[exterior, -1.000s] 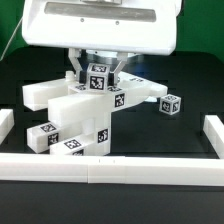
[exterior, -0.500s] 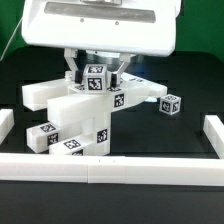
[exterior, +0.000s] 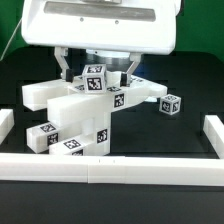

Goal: Assemble chair

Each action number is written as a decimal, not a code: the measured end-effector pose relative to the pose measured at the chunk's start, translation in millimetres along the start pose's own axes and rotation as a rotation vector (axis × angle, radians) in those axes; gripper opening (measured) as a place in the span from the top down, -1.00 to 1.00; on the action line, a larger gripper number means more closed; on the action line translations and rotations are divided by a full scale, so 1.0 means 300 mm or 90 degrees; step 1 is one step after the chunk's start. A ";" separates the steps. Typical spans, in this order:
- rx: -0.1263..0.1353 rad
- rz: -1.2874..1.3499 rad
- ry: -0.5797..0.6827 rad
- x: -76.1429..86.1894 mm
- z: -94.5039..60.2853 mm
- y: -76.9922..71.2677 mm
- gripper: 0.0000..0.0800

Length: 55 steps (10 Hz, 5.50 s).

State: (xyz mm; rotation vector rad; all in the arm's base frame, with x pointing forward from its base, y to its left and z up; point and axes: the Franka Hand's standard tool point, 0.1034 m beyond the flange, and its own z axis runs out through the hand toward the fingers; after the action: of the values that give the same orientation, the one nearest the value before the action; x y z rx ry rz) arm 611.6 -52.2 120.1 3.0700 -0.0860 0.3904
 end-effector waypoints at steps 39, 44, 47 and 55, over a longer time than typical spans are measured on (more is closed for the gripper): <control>-0.032 0.756 -0.174 0.001 -0.022 0.031 0.29; -0.041 0.819 -0.174 0.000 -0.020 0.029 0.05; -0.029 0.730 -0.175 -0.002 -0.017 0.029 -0.58; 0.031 0.279 -0.172 -0.017 -0.009 0.026 -0.62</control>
Offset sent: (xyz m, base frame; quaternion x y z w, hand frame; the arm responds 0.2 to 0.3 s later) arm 0.0000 0.0000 0.0000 0.0000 0.0000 0.0000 1.0000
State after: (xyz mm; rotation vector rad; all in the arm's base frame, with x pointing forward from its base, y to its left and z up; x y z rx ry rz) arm 605.6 -59.6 121.9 3.1119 -0.7758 -0.0155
